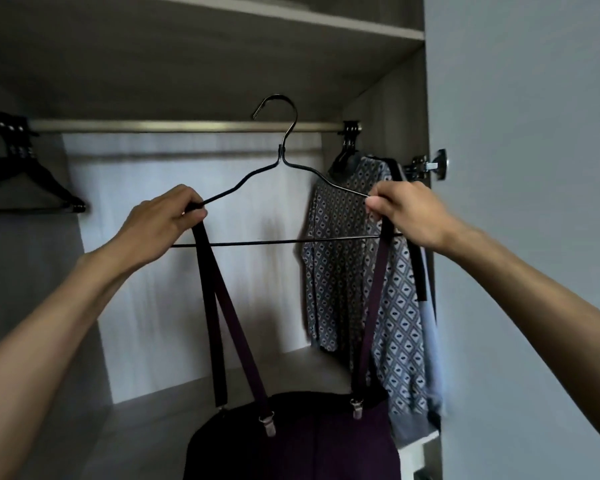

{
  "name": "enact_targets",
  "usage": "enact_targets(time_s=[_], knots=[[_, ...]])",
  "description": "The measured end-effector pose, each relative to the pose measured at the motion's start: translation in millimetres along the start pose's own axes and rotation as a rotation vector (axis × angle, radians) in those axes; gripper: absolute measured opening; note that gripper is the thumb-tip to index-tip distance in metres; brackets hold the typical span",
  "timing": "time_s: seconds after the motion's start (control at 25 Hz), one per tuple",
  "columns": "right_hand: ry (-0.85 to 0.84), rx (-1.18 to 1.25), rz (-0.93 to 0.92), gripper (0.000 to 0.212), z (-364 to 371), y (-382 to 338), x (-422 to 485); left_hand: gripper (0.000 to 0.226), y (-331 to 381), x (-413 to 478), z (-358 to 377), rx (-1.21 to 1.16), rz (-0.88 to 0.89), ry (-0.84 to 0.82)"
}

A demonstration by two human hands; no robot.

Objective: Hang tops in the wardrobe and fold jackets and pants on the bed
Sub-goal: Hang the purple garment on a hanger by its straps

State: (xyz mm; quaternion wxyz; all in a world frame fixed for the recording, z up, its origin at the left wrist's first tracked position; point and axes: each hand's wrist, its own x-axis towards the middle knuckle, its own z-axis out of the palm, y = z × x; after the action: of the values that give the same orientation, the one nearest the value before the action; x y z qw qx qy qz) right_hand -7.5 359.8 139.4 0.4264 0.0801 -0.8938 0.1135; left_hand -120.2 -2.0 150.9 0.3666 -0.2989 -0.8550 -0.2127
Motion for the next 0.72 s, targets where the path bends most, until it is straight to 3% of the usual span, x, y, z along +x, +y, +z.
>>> enact_targets(time_s=[0.12, 0.24, 0.44, 0.6, 0.72], knots=[[-0.021, 0.08, 0.025, 0.022, -30.2, 7.8, -21.2, 0.013, 31.9, -7.4, -15.5, -0.129, -0.001, -0.107], [-0.074, 0.138, 0.061, 0.019, -57.4, 6.4, -38.5, 0.035, 52.4, -9.6, -27.3, -0.312, 0.051, -0.224], [-0.193, 0.212, 0.128, 0.019, -87.8, 4.8, -57.9, 0.034, 65.7, -21.1, -19.3, -0.481, 0.102, -0.277], [-0.426, 0.198, 0.219, 0.039, -94.5, 11.6, -77.3, 0.033, 67.1, -32.7, -17.3, -0.476, 0.069, -0.339], [-0.365, 0.158, 0.22, 0.034, -82.1, 13.7, -86.2, 0.031, 62.0, -36.0, -18.3, -0.351, 0.08, -0.466]])
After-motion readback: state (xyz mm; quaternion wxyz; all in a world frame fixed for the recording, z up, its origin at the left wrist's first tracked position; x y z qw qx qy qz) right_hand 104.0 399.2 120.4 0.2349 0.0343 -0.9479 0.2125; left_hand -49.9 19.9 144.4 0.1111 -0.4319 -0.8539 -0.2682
